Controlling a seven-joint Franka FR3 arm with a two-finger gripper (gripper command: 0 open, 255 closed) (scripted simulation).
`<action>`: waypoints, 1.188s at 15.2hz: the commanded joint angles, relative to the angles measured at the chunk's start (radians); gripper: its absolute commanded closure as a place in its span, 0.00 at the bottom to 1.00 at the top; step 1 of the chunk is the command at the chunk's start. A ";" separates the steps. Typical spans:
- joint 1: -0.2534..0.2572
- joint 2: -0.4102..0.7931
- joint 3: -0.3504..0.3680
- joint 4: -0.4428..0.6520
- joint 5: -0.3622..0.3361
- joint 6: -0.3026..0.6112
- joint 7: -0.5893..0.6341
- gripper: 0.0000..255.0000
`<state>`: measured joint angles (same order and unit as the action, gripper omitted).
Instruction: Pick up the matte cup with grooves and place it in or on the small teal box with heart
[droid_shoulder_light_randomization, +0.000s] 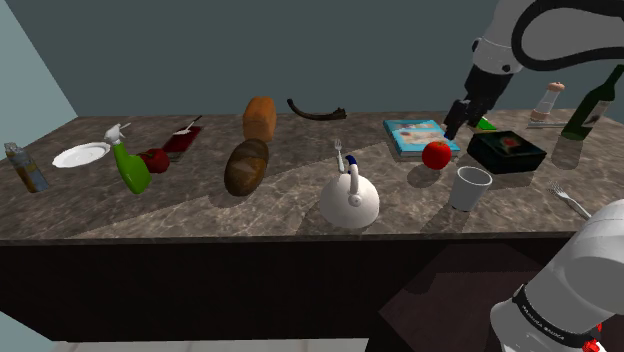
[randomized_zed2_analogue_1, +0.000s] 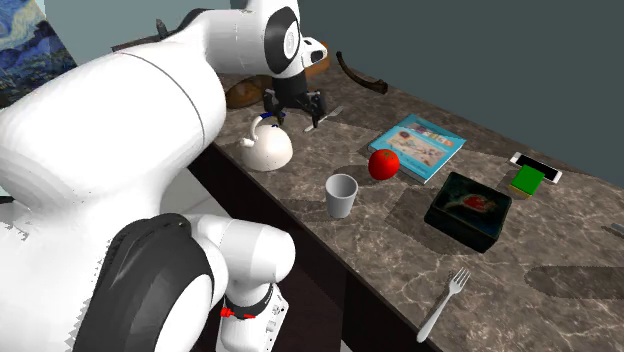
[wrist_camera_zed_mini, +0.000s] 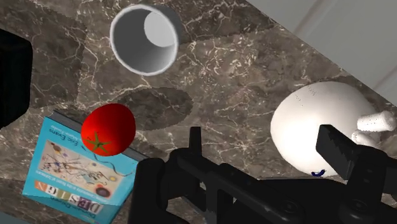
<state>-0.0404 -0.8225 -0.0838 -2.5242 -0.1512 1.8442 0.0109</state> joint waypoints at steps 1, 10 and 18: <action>-0.013 -0.010 -0.025 -0.064 -0.023 0.048 -0.023 0.00; -0.094 0.022 -0.143 -0.296 -0.149 0.287 -0.114 0.00; -0.144 0.126 -0.207 -0.385 -0.228 0.474 -0.141 0.00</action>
<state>-0.1804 -0.7060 -0.2868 -2.8997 -0.3729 2.2978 -0.1309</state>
